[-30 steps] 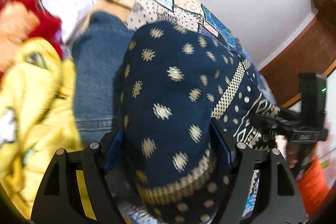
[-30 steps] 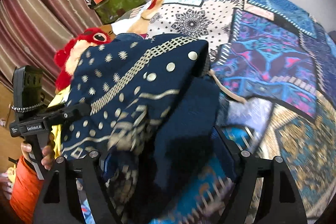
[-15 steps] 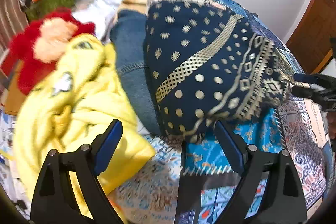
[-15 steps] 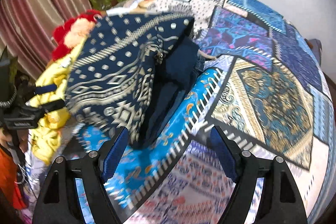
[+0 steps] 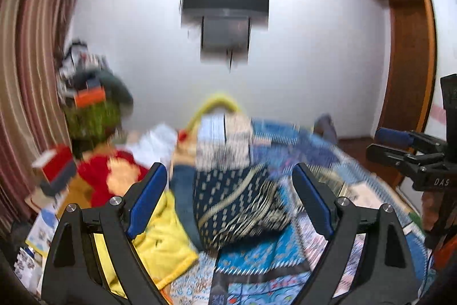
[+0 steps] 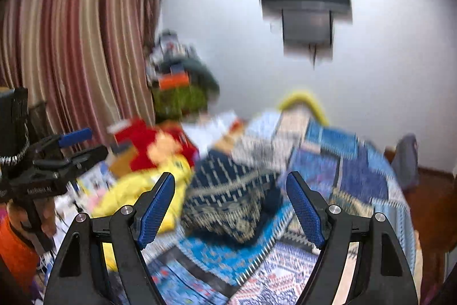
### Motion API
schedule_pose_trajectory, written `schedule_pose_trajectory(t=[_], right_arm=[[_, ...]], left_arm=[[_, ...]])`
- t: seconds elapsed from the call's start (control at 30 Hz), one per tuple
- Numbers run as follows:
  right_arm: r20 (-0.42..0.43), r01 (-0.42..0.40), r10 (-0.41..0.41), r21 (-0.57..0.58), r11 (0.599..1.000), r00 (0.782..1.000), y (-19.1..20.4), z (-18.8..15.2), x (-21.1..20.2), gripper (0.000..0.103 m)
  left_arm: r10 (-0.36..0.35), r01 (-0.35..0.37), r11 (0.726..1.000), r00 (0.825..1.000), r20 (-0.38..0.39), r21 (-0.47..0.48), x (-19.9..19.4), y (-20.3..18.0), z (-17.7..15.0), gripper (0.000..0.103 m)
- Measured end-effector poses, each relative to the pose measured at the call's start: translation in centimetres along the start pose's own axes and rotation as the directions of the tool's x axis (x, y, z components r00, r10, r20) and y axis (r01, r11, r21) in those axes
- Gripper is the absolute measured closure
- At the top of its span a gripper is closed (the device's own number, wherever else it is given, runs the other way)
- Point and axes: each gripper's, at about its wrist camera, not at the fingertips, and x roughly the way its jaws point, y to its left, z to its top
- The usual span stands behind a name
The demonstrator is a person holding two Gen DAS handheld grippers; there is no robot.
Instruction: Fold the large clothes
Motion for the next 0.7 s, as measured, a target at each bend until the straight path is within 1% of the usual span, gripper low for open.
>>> schedule_pose_trajectory(t=[0.03,0.1,0.17,0.2,0.27,0.37,0.47,0.5,0.53,0.6,0.67,0.7], right_arm=[[0.046,-0.002,0.002,0.004,1.0,0.999,0.6,0.5,-1.7,0.025],[0.122,-0.009,0.008,0.013,1.0,0.992,1.6,1.0,-4.8,0.025],[0.169,-0.012,0.01,0.011,1.0,0.986,2.5,1.2,-6.8,0.025],[0.201,-0.006,0.005,0.005,1.0,0.98,3.2,1.0,-8.2,0.025],[0.238,0.01,-0.008,-0.004,1.0,0.971,4.2,0.5,-9.8,0.025],[0.278,0.03,-0.024,-0.015,0.999,0.96,5.6,-0.4,-11.7,0.025],[0.299,0.056,-0.047,-0.023,0.998,0.953,6.9,-1.5,-12.9,0.025],[0.301,0.07,-0.059,-0.026,0.997,0.952,7.3,-1.9,-13.1,0.025],[0.301,0.08,-0.068,-0.028,0.996,0.951,7.6,-2.0,-13.4,0.024],[0.299,0.097,-0.085,-0.024,0.995,0.95,7.9,-2.4,-13.9,0.021],[0.296,0.103,-0.096,-0.006,0.995,0.95,7.9,-2.8,-14.0,0.005],[0.299,0.109,-0.105,0.004,0.994,0.949,7.8,-2.9,-14.1,0.003]], left_arm=[[-0.004,0.004,1.0,0.999,0.041,0.004,-1.9,-0.7,0.4,0.013],[0.003,-0.004,1.0,0.995,0.095,0.01,-4.3,-1.6,0.8,0.013],[0.015,-0.017,1.0,0.989,0.146,0.015,-6.5,-2.5,0.9,0.013],[0.026,-0.029,0.999,0.985,0.168,0.016,-7.3,-2.8,0.8,0.013],[0.043,-0.046,0.999,0.977,0.211,0.006,-8.9,-3.5,0.4,0.013],[0.05,-0.047,0.999,0.97,0.236,-0.02,-10.6,-4.0,-0.5,0.013],[0.052,-0.047,0.999,0.969,0.24,-0.026,-11.3,-4.2,-1.1,0.013],[0.058,-0.053,0.998,0.968,0.243,-0.025,-11.5,-4.3,-1.3,0.012],[0.064,-0.06,0.998,0.968,0.244,-0.023,-11.6,-4.4,-1.4,0.009],[0.069,-0.068,0.998,0.967,0.247,-0.016,-11.8,-4.6,-1.6,0.005],[0.08,-0.081,0.997,0.965,0.251,-0.009,-11.9,-4.8,-1.8,0.004],[0.082,-0.083,0.997,0.965,0.25,-0.008,-11.9,-4.8,-1.9,0.003]])
